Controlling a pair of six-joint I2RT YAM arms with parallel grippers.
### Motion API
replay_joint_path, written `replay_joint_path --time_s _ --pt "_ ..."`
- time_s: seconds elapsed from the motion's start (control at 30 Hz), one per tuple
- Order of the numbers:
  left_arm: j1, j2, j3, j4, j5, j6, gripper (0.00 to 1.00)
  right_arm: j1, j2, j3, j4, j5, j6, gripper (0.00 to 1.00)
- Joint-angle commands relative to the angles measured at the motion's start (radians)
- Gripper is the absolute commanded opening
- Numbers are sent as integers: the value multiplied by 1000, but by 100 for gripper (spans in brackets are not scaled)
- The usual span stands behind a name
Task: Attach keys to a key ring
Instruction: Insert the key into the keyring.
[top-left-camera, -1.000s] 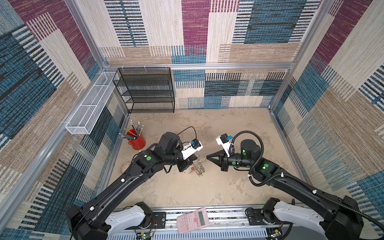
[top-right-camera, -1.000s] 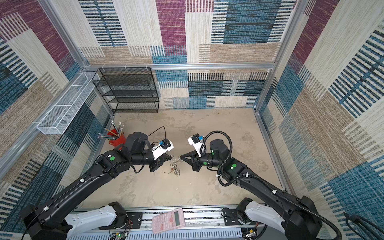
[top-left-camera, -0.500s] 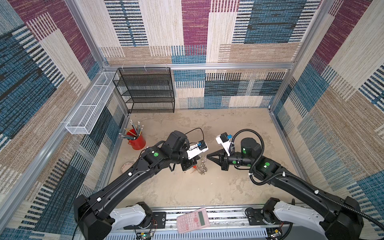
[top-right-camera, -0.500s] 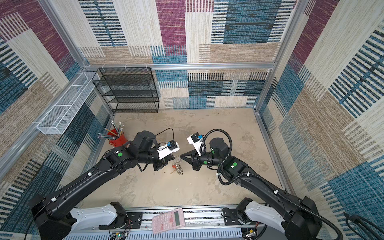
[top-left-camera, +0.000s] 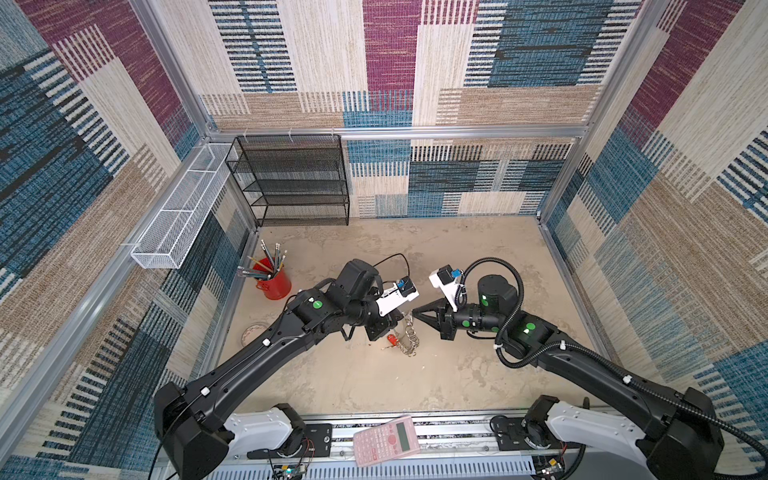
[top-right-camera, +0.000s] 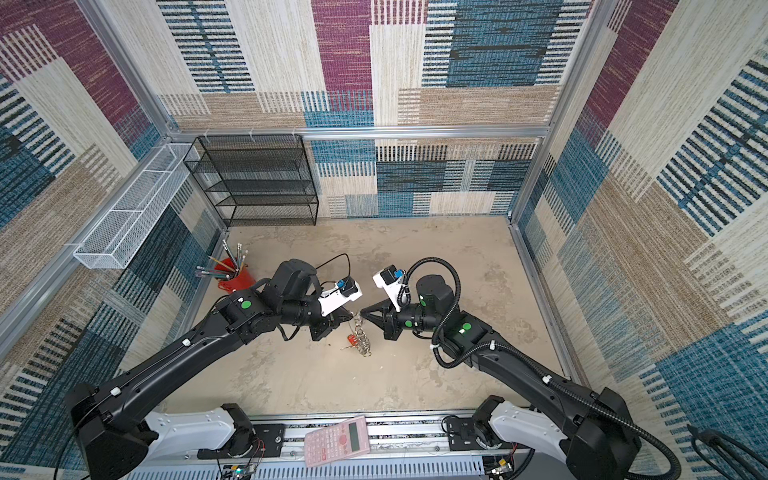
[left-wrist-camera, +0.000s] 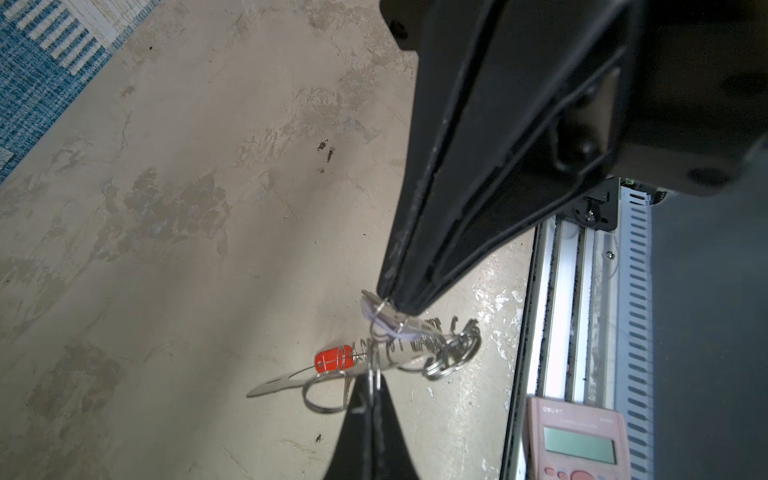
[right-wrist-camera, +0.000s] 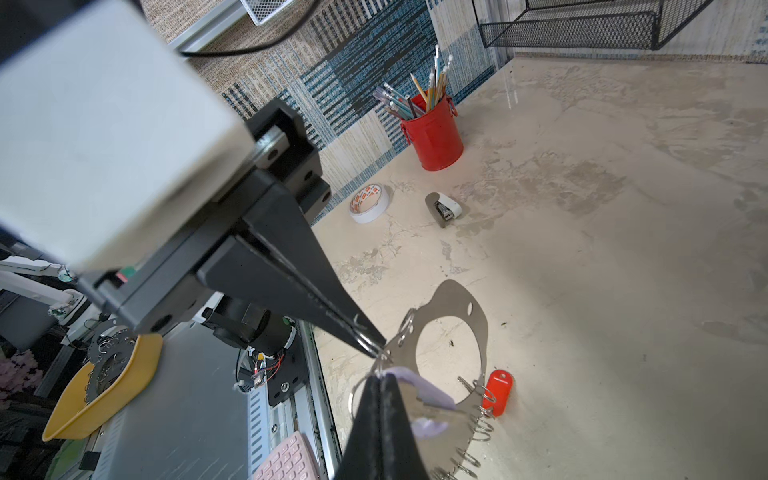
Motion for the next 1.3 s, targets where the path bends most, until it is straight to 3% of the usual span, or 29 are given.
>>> replay_joint_path --time_s 0.0,0.47,0.8,1.27 --pt "-2 3 16 -6 40 -33 0 4 9 0 41 -9 -12 0" --pt "-2 48 47 -19 98 -67 0 17 39 -12 72 -8 -14 0" --pt "5 67 41 -25 53 -97 0 17 33 -37 81 9 -12 0" --pt "22 62 37 -17 84 -116 0 18 36 -51 94 17 -9 0"
